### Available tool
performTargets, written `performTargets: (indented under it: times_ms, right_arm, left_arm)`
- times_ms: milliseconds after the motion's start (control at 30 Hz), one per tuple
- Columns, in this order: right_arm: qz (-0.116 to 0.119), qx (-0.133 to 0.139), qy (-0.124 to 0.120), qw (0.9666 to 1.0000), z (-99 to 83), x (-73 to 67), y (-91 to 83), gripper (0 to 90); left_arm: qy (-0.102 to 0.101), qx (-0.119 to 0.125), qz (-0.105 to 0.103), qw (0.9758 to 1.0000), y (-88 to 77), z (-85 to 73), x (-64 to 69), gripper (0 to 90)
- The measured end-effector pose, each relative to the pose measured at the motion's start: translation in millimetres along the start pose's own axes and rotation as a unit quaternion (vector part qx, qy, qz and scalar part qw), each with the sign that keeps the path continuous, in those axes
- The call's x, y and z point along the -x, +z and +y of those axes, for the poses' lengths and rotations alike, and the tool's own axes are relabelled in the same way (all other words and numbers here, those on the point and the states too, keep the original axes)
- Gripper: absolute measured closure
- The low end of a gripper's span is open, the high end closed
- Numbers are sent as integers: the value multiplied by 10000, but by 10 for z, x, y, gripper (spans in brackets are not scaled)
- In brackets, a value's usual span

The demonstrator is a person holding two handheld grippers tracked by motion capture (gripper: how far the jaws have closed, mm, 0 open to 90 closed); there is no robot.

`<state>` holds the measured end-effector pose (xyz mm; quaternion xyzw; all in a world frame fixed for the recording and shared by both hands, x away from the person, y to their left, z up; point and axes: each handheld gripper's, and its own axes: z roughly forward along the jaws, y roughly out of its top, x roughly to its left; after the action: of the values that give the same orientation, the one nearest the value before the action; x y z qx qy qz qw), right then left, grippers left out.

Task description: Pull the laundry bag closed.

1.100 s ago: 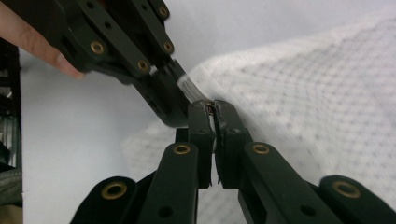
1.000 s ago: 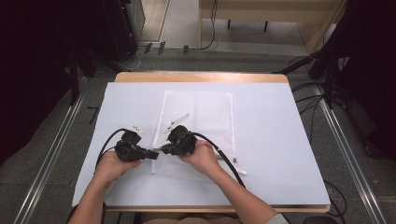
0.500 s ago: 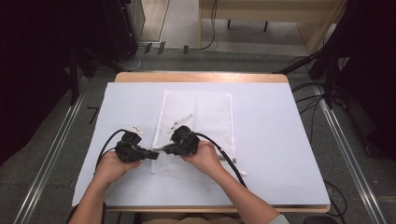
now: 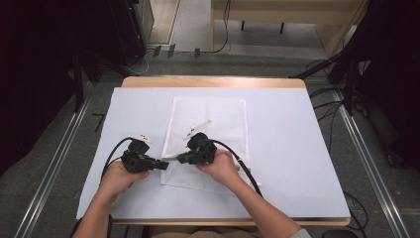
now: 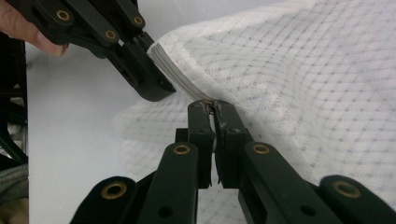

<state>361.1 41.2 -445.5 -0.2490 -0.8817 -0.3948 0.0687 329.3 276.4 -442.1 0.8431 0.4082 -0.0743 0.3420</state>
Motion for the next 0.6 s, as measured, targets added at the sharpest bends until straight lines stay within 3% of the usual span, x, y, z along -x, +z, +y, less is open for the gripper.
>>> performTargets:
  times_ms: [300,600]
  right_arm:
    - [-36,-28,-51,10000,-44,30,-134,883]
    - [33,-29,-99,9999,-79,29,-139,883]
  left_arm:
    - [6,30,-19,10000,-10,5,3,882]
    - [69,-4,-8,10000,-18,-5,51,880]
